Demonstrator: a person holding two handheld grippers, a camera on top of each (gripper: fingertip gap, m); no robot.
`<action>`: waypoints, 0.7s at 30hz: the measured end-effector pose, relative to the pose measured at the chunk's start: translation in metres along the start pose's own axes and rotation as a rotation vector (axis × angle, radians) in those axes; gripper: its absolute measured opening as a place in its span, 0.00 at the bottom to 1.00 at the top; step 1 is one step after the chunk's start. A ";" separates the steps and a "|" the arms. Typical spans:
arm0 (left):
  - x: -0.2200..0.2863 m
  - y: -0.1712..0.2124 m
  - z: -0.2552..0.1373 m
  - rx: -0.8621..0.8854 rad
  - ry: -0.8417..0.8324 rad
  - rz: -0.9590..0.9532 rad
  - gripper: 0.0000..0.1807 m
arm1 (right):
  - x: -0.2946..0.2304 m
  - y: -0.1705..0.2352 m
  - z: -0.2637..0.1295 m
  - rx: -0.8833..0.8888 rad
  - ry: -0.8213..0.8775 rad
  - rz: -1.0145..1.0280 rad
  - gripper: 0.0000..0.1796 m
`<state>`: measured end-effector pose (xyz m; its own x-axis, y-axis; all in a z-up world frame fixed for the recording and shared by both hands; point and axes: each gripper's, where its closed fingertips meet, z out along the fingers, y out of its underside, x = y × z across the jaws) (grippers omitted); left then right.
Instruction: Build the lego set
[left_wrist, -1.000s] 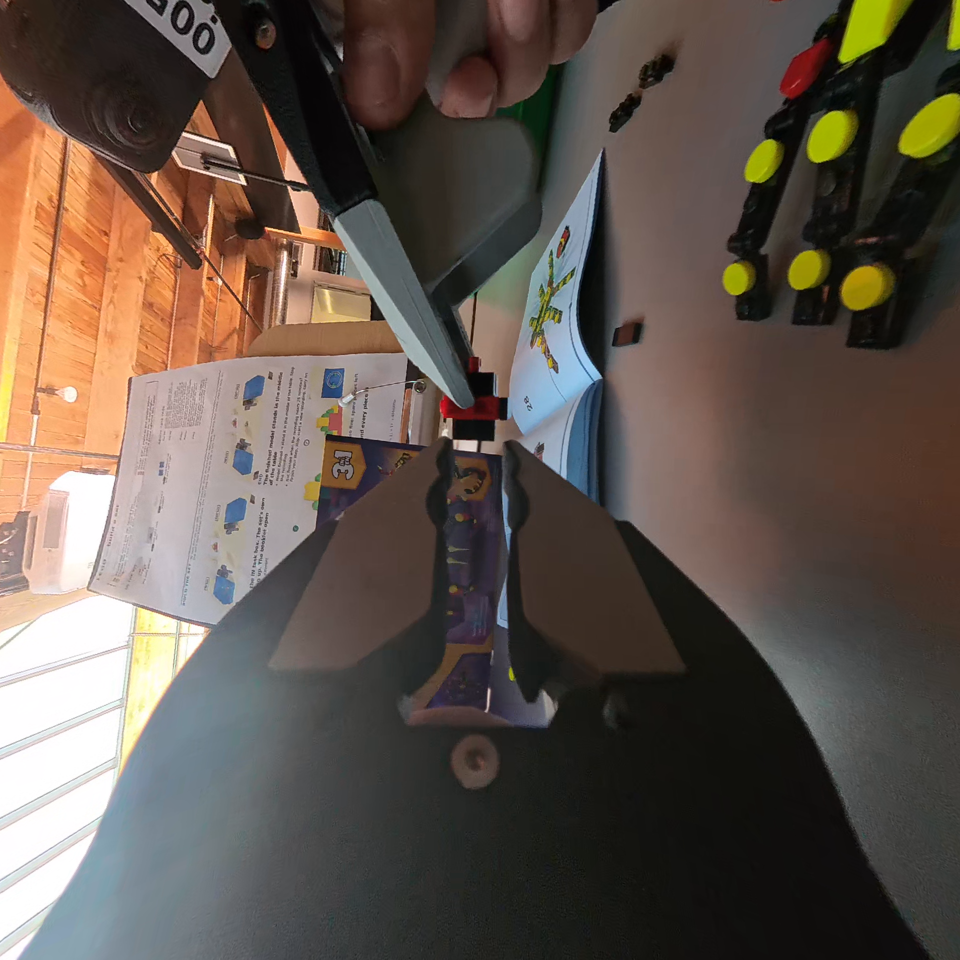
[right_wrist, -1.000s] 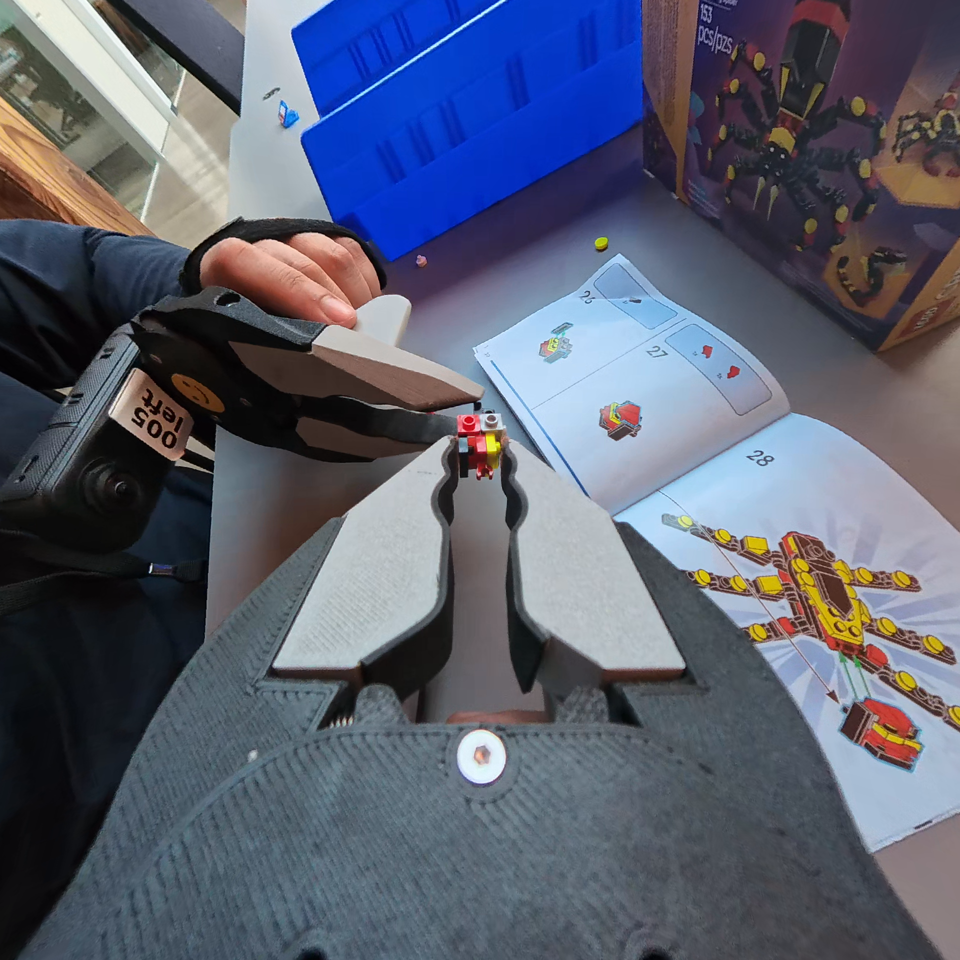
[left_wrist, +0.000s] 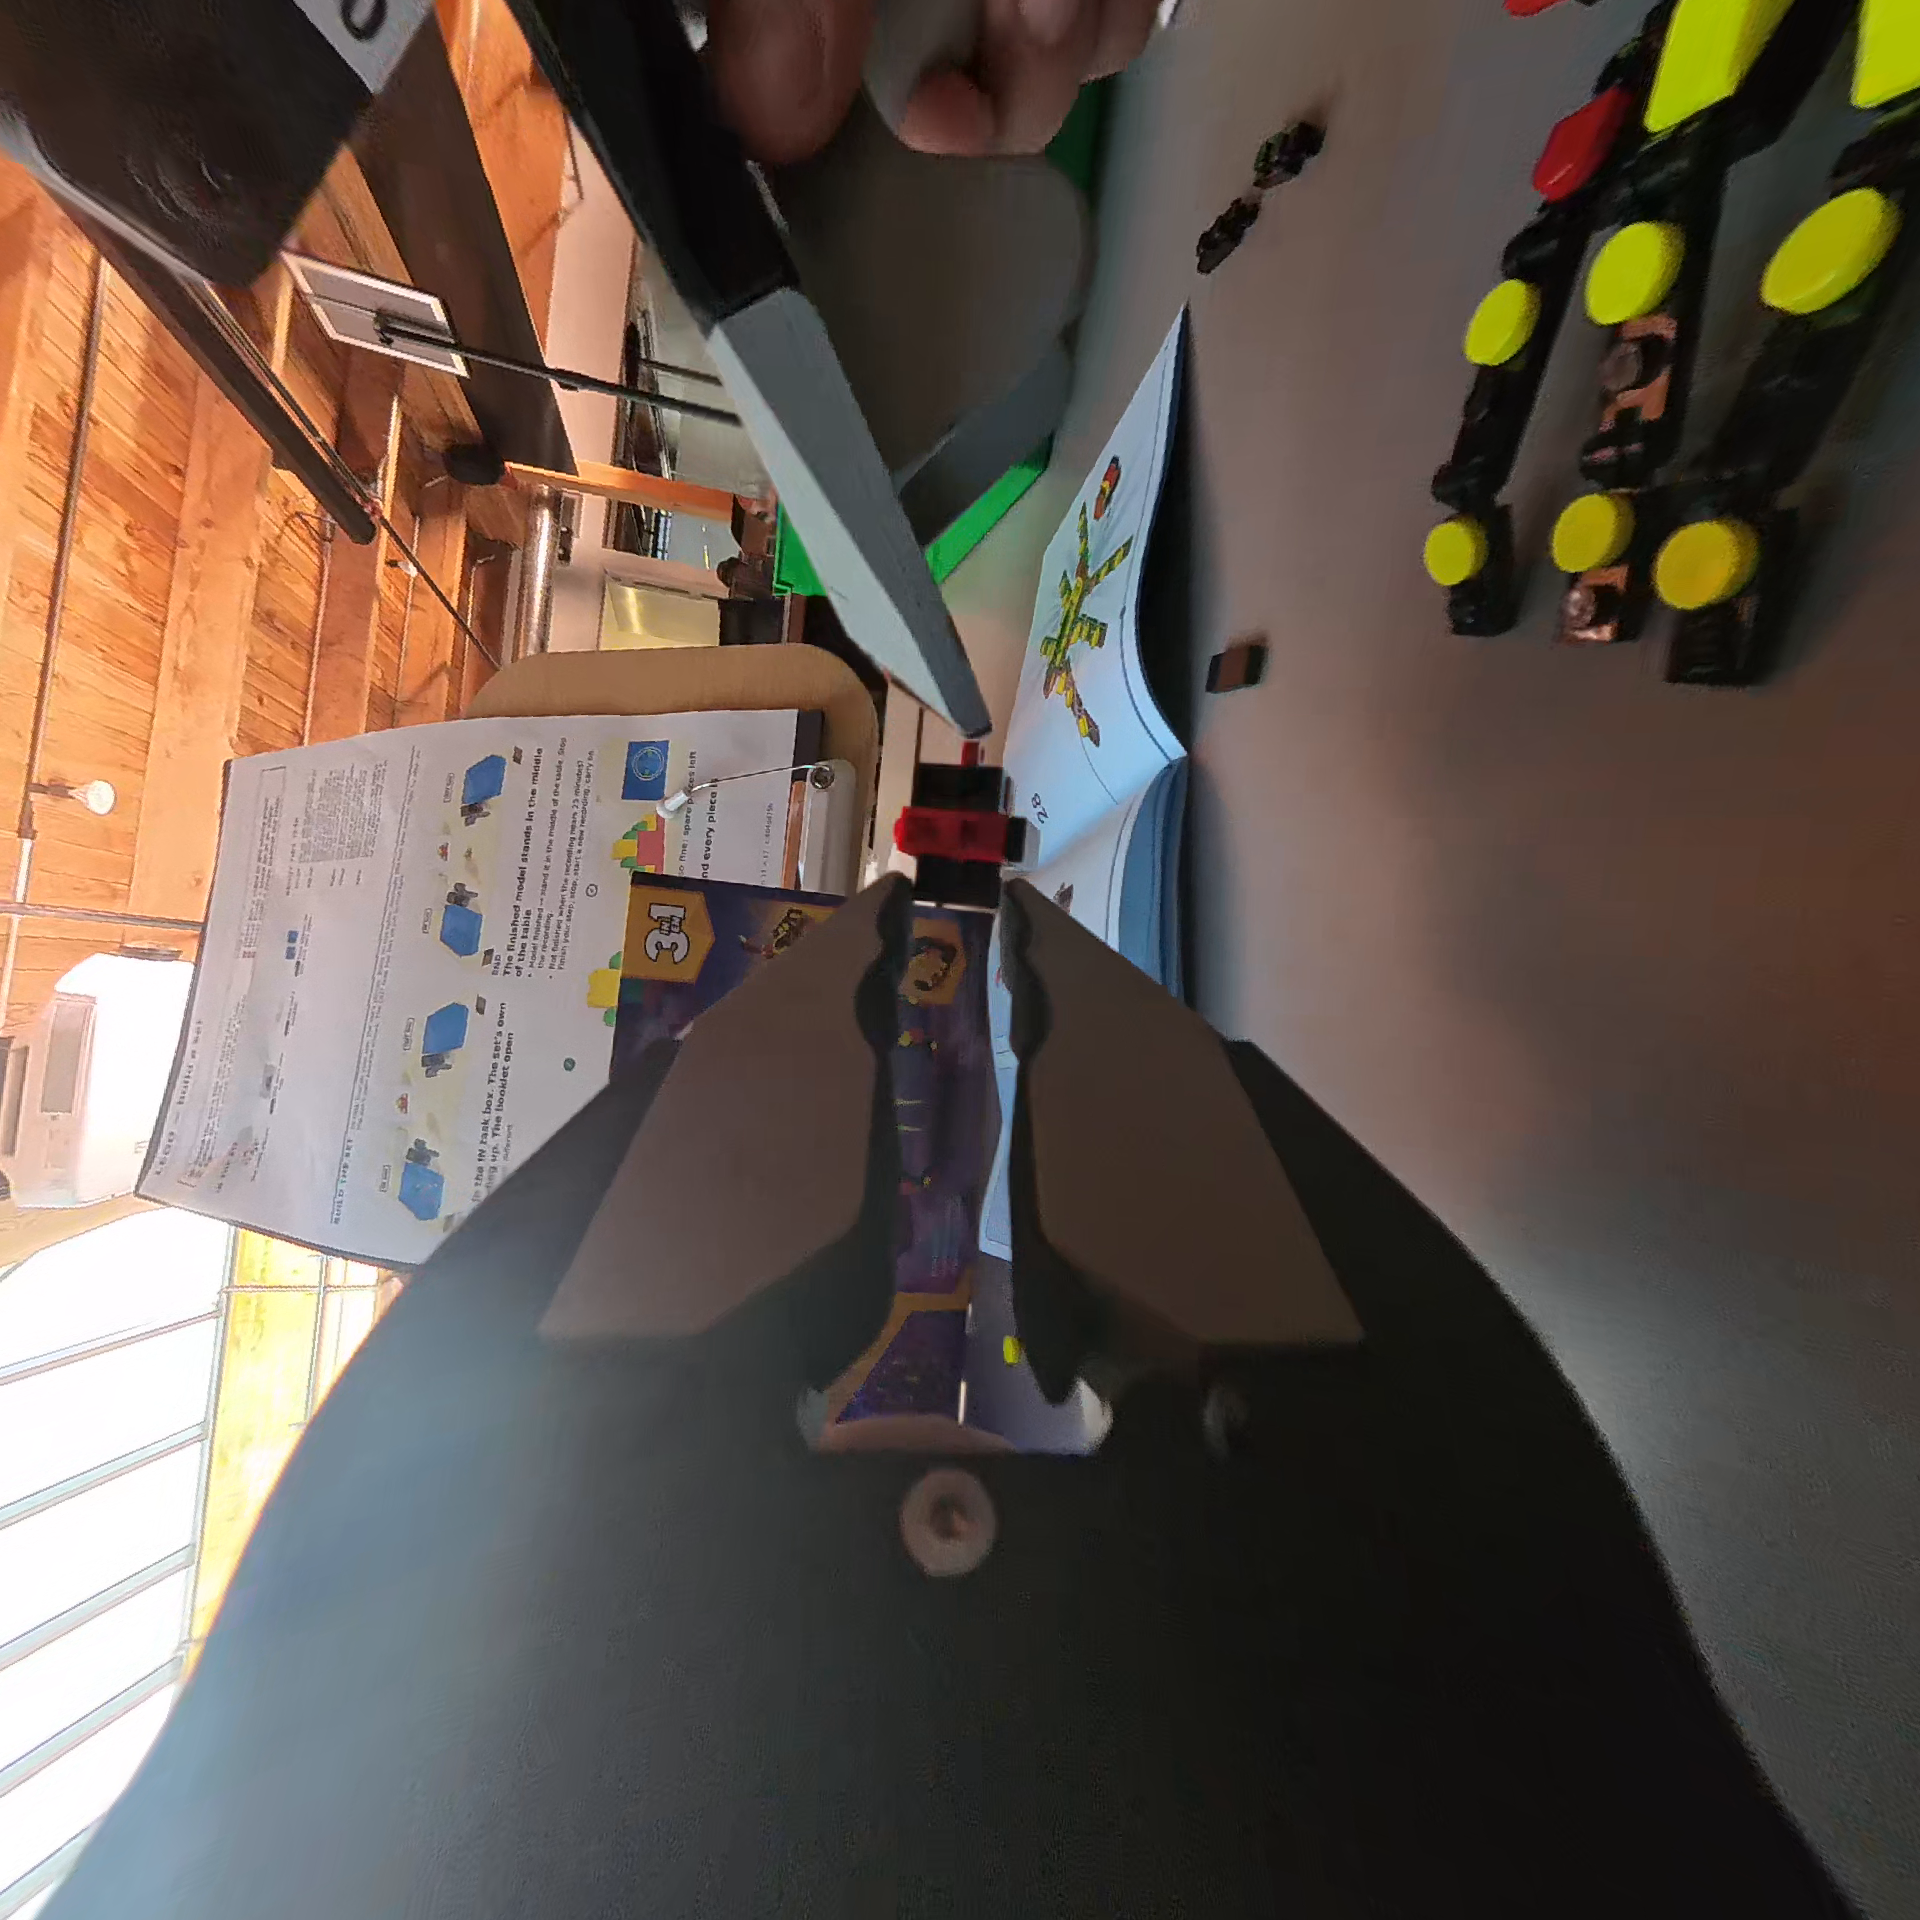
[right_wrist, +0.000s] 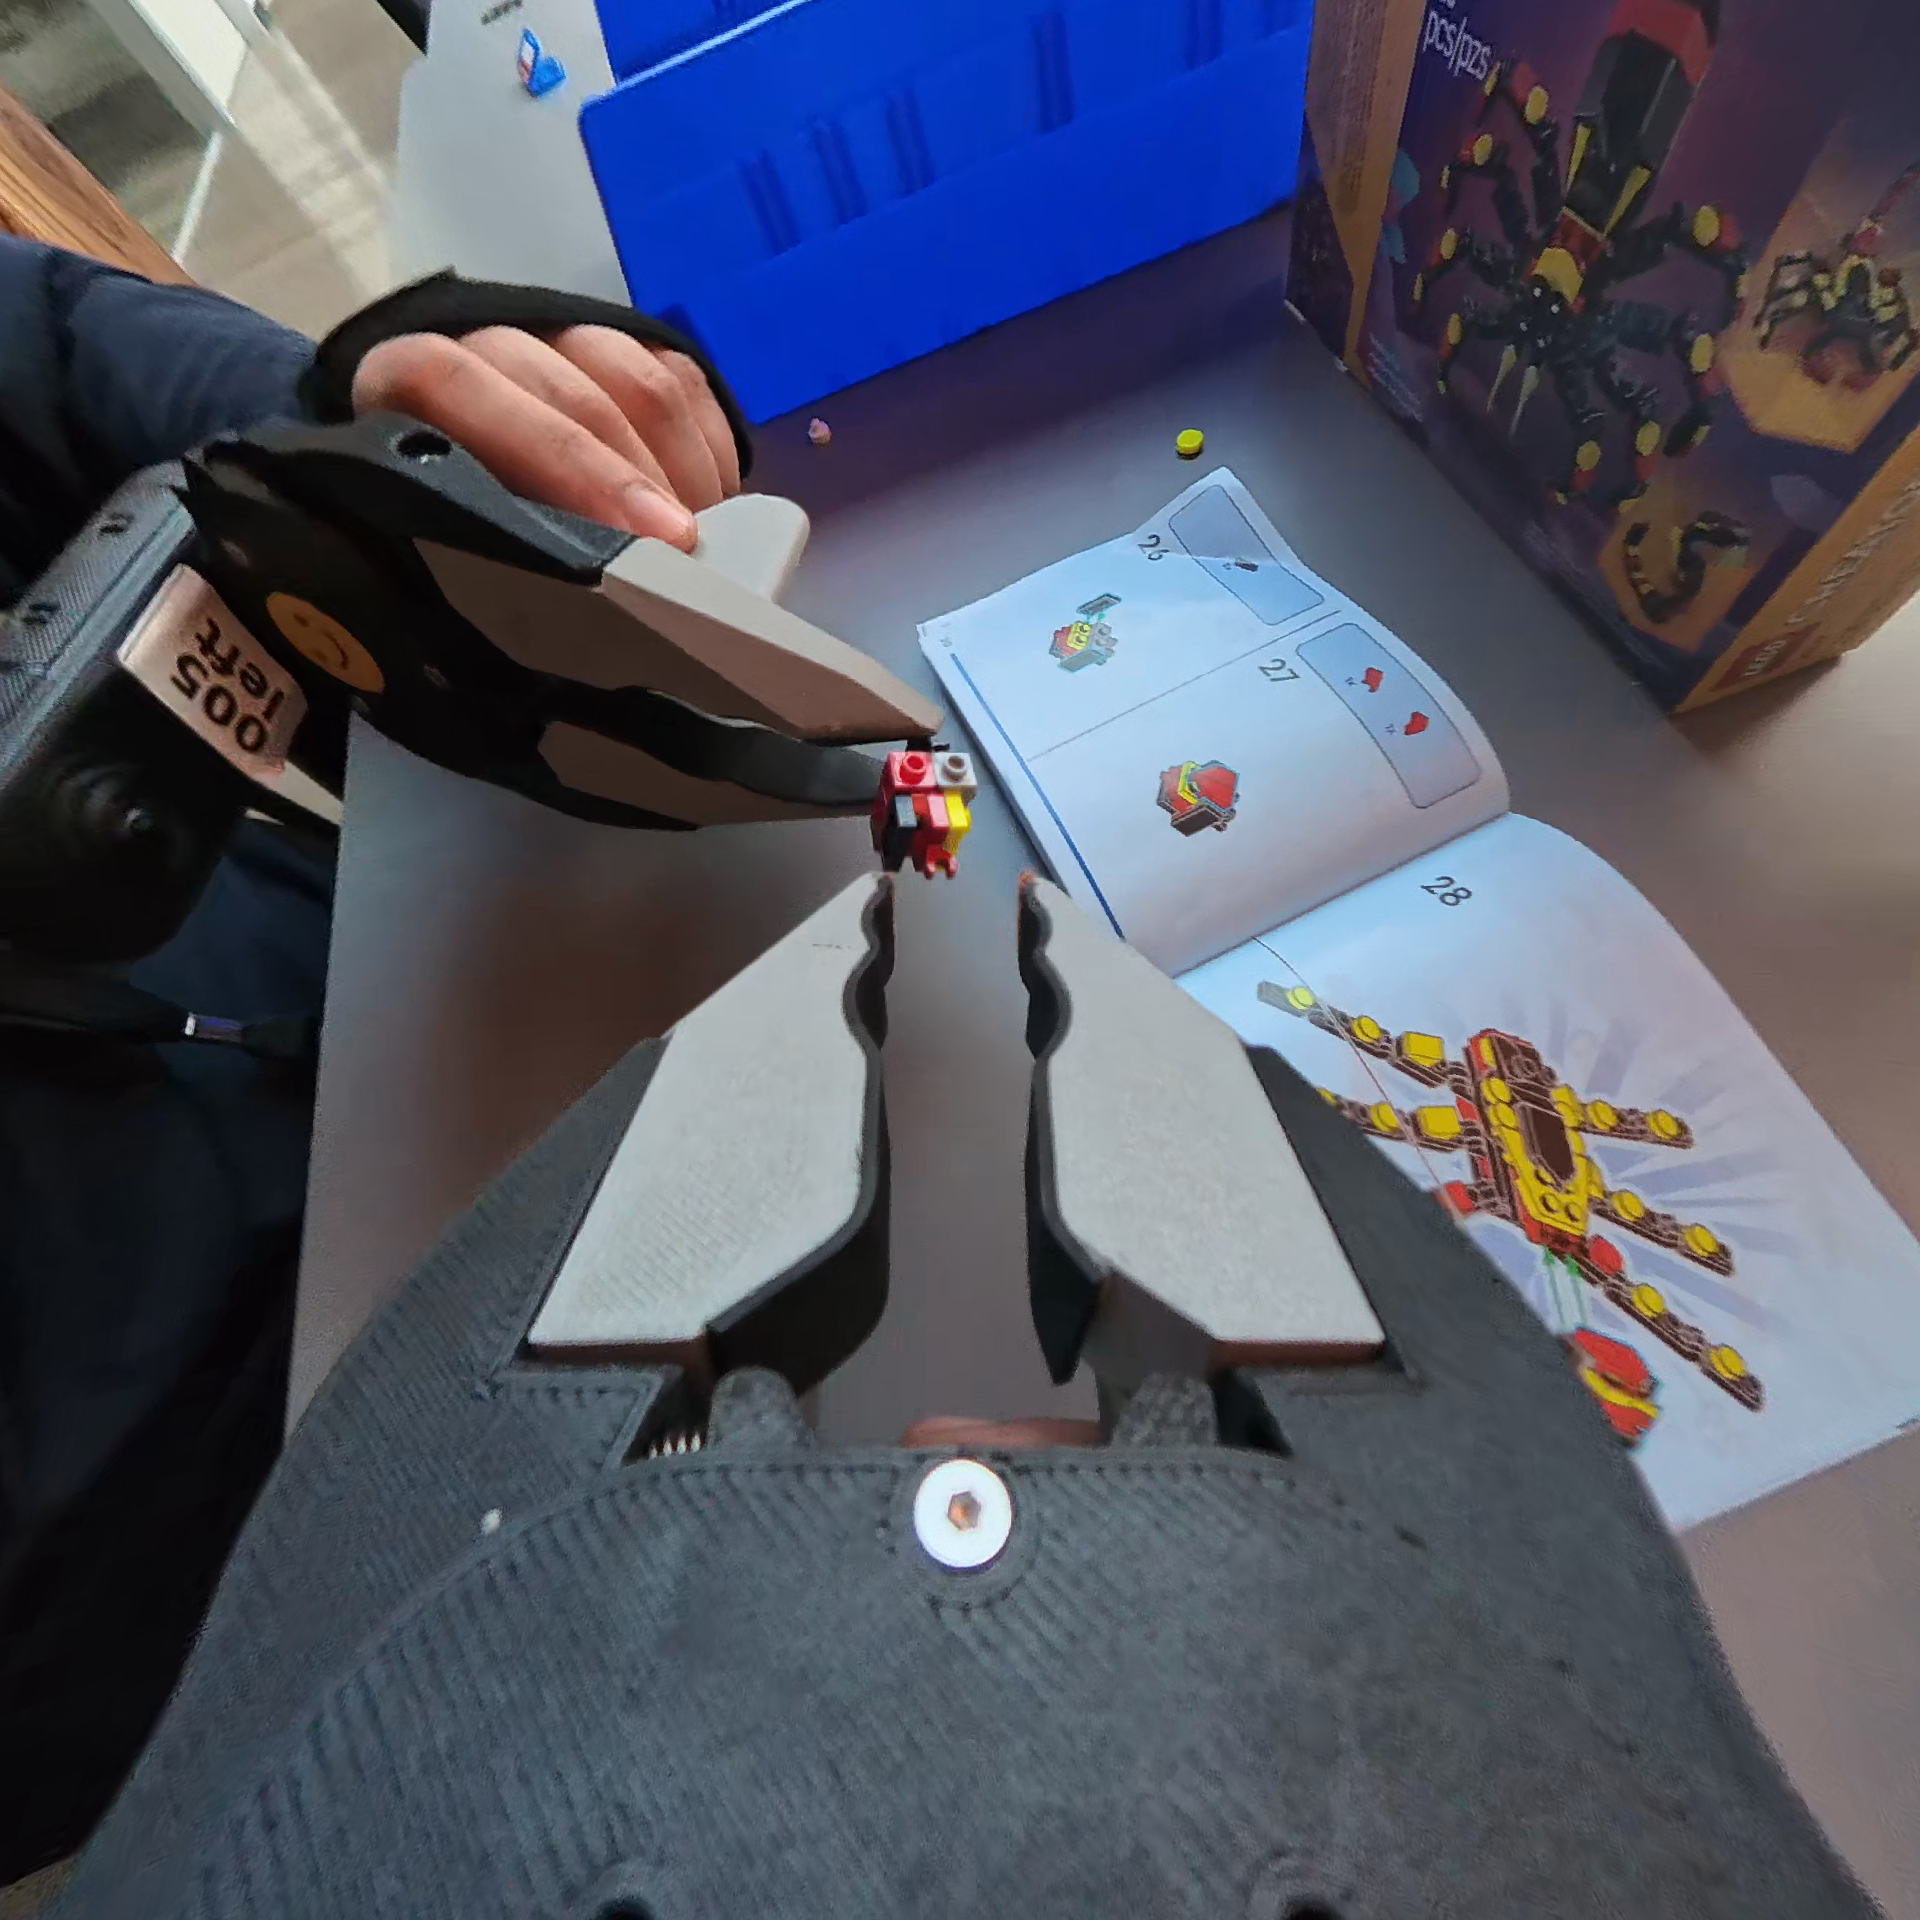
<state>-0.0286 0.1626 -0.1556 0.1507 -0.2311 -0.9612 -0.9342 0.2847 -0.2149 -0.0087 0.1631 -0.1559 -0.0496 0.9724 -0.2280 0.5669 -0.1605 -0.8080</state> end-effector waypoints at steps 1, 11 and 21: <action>0.001 0.001 0.000 -0.002 0.005 -0.003 0.07 | 0.001 0.002 -0.002 -0.010 0.013 -0.022 0.12; 0.002 0.006 0.002 0.006 0.015 -0.006 0.07 | 0.018 0.046 -0.001 -0.236 0.110 -0.159 0.13; -0.015 -0.007 -0.008 0.144 -0.014 -0.147 0.24 | 0.021 0.051 0.006 -0.270 0.137 -0.178 0.13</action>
<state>-0.0270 0.1561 -0.1386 0.2876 -0.2678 -0.9195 -0.8458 0.3795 -0.3751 0.0146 0.1746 -0.2050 -0.0669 0.9977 -0.0063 0.7574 0.0467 -0.6512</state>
